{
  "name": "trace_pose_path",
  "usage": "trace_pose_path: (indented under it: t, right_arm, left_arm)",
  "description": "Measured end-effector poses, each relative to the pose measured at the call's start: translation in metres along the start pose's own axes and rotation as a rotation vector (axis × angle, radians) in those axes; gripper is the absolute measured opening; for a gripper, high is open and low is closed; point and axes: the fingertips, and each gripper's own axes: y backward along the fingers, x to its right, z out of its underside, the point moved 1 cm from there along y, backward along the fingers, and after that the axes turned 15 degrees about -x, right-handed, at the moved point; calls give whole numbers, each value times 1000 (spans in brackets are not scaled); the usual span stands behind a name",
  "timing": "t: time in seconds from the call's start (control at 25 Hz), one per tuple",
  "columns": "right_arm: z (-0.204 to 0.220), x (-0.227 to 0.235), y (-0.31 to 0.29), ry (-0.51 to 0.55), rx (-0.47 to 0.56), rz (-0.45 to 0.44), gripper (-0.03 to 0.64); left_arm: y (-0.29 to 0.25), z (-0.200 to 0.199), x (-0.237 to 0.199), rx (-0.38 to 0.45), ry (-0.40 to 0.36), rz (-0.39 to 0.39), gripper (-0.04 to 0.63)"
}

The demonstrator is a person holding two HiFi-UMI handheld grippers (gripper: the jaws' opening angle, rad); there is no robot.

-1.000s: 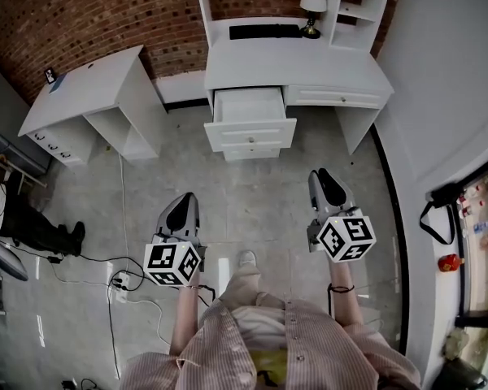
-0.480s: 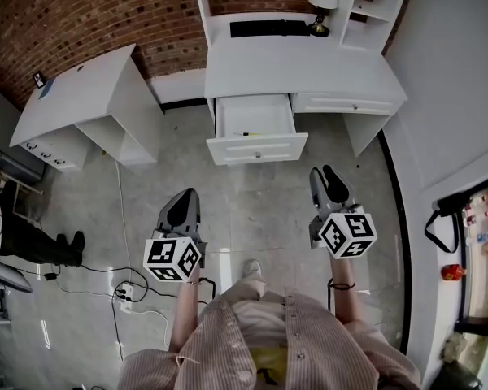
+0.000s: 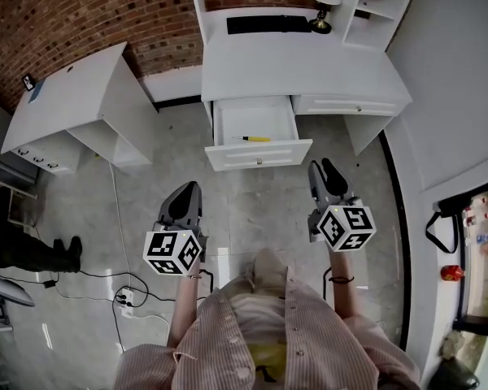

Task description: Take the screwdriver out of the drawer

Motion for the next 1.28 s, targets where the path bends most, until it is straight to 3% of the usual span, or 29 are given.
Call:
trace_pose_path:
  t: [0.16,0.56,0.84,1.28]
  right_arm:
    - [2,10,-19,-18,-25,31,110]
    - [-14,37,-98,-12,-93,-4,110]
    - [-30,61,-167,10,-174,-79,110]
    - [-24,74,-277,153,-418,-252,110]
  left_arm:
    - [-18,1,-8,-18,18,11,-2]
    - [-82,-14,-34,-55,60,-2,-2]
    - [-146,-29,-57,-110,88,-16,-2]
    - [-245,-34,-79,-225,165,0,-2]
